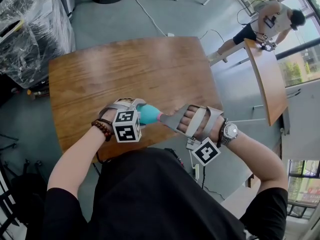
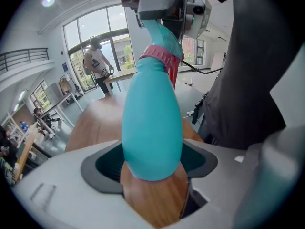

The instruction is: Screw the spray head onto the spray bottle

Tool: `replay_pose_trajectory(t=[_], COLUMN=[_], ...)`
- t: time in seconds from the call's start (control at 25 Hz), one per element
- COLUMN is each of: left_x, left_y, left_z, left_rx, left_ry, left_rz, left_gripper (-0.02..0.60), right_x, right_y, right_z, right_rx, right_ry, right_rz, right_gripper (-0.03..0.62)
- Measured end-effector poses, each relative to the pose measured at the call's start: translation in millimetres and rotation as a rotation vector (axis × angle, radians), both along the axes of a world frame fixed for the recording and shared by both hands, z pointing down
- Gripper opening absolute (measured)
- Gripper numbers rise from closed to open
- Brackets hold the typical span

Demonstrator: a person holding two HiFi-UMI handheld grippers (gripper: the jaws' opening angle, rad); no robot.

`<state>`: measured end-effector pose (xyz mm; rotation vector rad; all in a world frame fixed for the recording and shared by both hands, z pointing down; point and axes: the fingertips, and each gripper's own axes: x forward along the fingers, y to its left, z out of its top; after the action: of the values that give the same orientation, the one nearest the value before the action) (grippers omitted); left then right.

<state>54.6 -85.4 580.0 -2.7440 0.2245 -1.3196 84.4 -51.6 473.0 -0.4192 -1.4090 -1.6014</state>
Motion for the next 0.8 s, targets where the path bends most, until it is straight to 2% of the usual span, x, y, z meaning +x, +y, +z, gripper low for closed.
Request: replay_pose_trajectory(t=[0.08, 0.16, 0.24, 0.32, 0.52, 0.68, 0.76, 0.8], left_x=[2, 4, 5, 6, 8, 13, 16, 17], left_y=[7, 15, 22, 23, 27, 28, 29, 30], left_z=[1, 3, 3, 1, -1, -8, -11, -11], left_rx=[-0.030, -0.066, -0.100, -0.117, -0.136, -0.139, -0.133, -0.127], left_ry=[-0.001, -0.002, 0.010, 0.021, 0.020, 0.030, 0.028, 0.024], left_rz=[0.030, 0.059, 0.072, 0.074, 0.097, 0.116, 0.130, 0.136], left_gripper=[0.382, 0.382, 0.382, 0.382, 0.382, 0.383, 0.383, 0.383], right_x=[-1, 1, 3, 3, 3, 5, 4, 3], right_y=[3, 6, 7, 6, 14, 17, 15, 14], right_z=[1, 0, -4, -8, -5, 8, 10, 9], right_rx=[0.027, 0.039, 0.038, 0.031, 0.049, 0.047, 0.049, 0.050], right_ry=[0.005, 0.012, 0.012, 0.006, 0.013, 0.053, 0.047, 0.041], right_rz=[-0.061, -0.109, -0.120, -0.111, -0.171, -0.202, -0.197, -0.198], right_gripper=[0.318, 0.275, 0.246, 0.247, 0.293, 0.293, 0.276, 0.233])
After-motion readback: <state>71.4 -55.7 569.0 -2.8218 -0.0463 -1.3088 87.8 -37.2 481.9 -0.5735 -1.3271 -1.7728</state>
